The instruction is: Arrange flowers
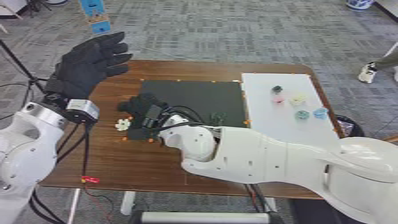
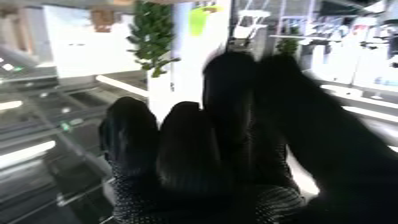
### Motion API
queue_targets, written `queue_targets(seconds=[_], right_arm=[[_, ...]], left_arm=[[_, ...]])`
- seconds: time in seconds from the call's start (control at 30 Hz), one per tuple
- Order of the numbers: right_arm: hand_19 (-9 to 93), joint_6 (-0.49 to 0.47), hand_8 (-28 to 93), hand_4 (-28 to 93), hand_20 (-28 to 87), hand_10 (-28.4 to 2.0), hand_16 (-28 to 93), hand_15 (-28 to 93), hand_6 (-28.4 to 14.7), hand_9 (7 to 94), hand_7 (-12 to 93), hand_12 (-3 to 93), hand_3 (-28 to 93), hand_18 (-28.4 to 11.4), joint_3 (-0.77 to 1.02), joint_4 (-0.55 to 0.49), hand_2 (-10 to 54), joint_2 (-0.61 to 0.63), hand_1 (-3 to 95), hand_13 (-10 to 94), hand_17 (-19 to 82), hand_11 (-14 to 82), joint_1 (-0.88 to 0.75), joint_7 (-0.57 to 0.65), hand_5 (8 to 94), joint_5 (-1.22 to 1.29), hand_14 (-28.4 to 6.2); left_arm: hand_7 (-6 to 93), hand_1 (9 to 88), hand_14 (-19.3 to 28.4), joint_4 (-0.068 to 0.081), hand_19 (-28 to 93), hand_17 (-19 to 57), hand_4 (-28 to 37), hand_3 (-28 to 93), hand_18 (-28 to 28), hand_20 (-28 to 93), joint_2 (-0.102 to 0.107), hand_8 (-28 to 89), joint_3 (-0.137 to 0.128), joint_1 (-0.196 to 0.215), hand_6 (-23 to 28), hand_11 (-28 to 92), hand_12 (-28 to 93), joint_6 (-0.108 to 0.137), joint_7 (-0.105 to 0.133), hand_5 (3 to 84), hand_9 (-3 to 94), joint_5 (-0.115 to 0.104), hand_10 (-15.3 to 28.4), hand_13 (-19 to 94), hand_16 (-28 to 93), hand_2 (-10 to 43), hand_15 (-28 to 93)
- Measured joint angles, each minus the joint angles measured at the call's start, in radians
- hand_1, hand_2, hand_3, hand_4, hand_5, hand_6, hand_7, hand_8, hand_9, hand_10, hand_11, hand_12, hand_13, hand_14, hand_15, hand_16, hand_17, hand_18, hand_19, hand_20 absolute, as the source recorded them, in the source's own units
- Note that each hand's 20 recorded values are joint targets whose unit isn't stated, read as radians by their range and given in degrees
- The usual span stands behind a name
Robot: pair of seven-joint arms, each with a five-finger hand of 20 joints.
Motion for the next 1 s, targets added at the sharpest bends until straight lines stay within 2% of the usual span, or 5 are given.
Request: queue_targets(seconds=[0.17,0.27,0.6,1.0], right_arm=[[93,-0.279,-15,-6,75,-9.6,39,89,2.7,83.6,17,31.6,93,-21.9,0.111,-0.043,21.1,0.007,26.3,85,57,66.4,-0.036,-0.062,31.7,0.080,-3.9],[93,-0.385,-15,-6,75,-9.6,39,89,3.0,83.6,18,31.7,93,-21.8,0.125,-0.035,22.6,-0.003,25.4,85,57,66.8,-0.041,-0.049,32.3,0.083,-3.9],[93,-0.425,-15,-9,75,-9.4,39,90,3.4,83.8,18,31.9,93,-21.9,0.140,0.009,25.2,-0.041,24.8,85,58,67.9,-0.068,-0.008,33.9,0.065,-3.9],[93,-0.479,-15,-10,76,-9.4,38,90,3.7,84.0,18,31.9,92,-21.9,0.156,0.010,25.6,-0.063,24.9,86,58,68.2,-0.107,0.014,34.7,0.044,-3.8]], left_arm=[[20.0,24.0,15.0,0.001,46,-9.1,-28.3,71,22.7,9,-0.001,-10,0.007,-0.003,3.0,25,18,0.000,0.001,31.1,29.4,0.000,12.8,24,1,-2.3,29],[20.0,23.9,15.0,0.005,46,-9.1,-28.3,71,22.8,9,-0.001,-10,0.023,-0.018,3.0,25,18,0.000,0.001,31.1,29.4,0.000,12.8,24,1,-2.3,29],[20.2,23.9,15.0,0.030,46,-9.1,-28.3,71,22.7,9,-0.002,-10,0.085,-0.086,2.9,25,18,-0.005,-0.001,31.0,29.3,-0.001,12.8,24,1,-2.2,29],[20.1,23.8,15.0,0.040,46,-9.1,-28.3,71,22.8,9,-0.015,-10,0.094,-0.101,3.0,25,18,-0.005,0.001,31.1,29.4,-0.002,12.9,24,1,-2.4,30]])
